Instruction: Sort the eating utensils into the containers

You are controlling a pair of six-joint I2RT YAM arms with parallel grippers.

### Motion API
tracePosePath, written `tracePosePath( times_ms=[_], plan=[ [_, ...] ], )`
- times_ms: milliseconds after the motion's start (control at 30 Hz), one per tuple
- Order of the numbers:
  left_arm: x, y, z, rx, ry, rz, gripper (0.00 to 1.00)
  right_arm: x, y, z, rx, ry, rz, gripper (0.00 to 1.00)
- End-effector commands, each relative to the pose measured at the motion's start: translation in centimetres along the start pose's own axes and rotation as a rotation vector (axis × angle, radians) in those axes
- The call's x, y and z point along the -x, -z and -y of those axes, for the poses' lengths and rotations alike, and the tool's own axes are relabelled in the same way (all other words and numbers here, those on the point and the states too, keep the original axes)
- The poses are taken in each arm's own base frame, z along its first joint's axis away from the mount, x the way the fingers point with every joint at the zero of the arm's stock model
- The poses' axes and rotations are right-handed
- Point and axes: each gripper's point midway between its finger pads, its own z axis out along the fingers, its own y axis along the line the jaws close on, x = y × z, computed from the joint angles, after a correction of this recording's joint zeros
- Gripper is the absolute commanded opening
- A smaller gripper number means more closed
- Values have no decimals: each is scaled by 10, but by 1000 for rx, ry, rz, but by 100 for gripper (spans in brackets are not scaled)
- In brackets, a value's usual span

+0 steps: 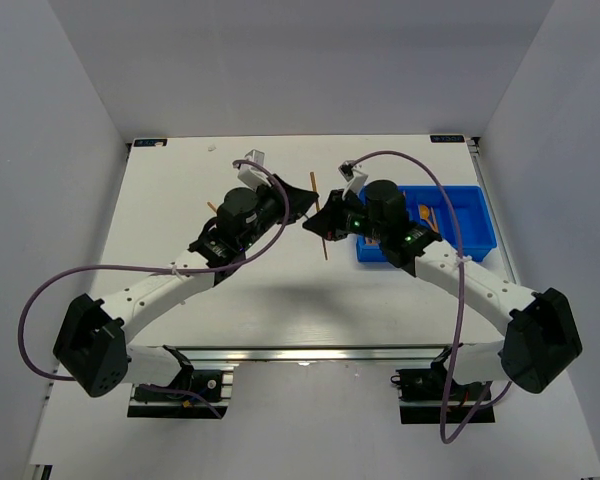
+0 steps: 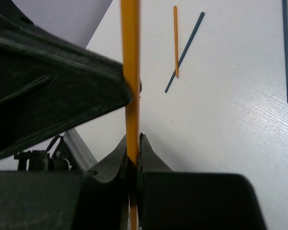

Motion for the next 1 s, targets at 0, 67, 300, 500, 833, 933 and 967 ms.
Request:
tracePosePath(
  times_ms=[0,67,300,500,833,933,967],
  plan=[
    [6,1,12,-25,-20,7,29,31,1,7,-82,126,61,0],
    [7,2,-3,85,-90,-24,94,46,9,47,-307,209,80,0],
    [47,73,-56,441,-318,52,98,39,138,250,-1097,362,-222,0],
    [15,111,-81,452,-408,-88,98,58,211,325,-1334,473,-280,0],
    [-7,144,-92,407,-413,-148,98,55,240,381,-1486,473,-374,0],
    [1,151,-89,415,-436,-130,98,53,240,390,-1508,479,-385,0],
    [2,153,-91,424,-438,-124,98,53,239,394,-1518,482,-380,0]
  ],
)
